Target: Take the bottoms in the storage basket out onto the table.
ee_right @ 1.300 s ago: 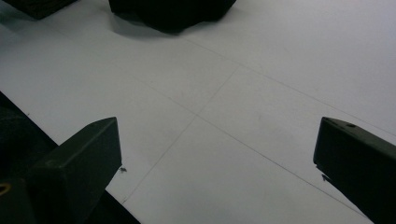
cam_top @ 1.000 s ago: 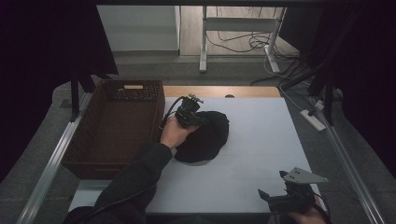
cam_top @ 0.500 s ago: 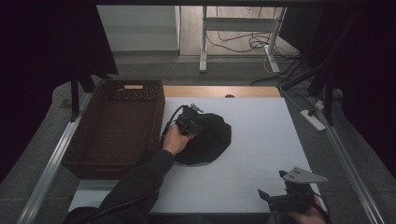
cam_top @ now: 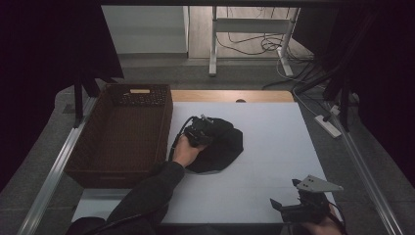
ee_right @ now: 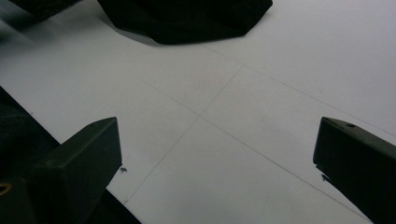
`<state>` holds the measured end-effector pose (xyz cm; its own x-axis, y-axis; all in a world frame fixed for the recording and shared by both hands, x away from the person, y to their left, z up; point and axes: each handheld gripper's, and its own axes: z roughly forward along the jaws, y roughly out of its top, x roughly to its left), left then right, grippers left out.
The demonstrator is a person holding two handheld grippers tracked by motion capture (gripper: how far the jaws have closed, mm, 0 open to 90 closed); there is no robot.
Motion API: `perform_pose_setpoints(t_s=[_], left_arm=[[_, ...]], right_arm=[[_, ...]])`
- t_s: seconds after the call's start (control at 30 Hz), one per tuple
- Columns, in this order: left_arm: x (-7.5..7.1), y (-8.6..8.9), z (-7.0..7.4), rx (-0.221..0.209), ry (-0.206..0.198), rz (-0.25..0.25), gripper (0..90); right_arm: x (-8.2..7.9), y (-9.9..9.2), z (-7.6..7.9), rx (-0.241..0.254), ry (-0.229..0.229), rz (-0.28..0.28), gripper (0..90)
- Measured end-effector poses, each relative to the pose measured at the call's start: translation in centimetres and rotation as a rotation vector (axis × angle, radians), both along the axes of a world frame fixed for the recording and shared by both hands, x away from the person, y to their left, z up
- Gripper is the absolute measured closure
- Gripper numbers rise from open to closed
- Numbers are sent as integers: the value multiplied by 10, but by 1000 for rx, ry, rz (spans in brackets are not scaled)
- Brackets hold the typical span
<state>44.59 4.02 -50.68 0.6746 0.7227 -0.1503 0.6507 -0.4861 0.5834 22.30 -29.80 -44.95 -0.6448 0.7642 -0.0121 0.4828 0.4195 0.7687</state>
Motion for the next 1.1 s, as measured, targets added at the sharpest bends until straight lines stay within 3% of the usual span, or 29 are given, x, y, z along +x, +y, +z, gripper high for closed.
perform_pose_setpoints(t_s=[0.3, 0.7, 0.87, 1.1], left_arm=[[-1, 0, -11, 25, -12, 11, 483], [-3, -6, -15, 56, -45, -17, 275], [-3, -7, -14, 56, -41, -14, 194], [-2, -5, -12, 22, -5, -22, 101]], right_arm=[[0, 0, 0, -1, 0, 2, 15], [0, 0, 0, -5, 2, 5, 16], [0, 1, 0, -7, 8, 13, 18], [0, 1, -1, -7, 8, 13, 19]])
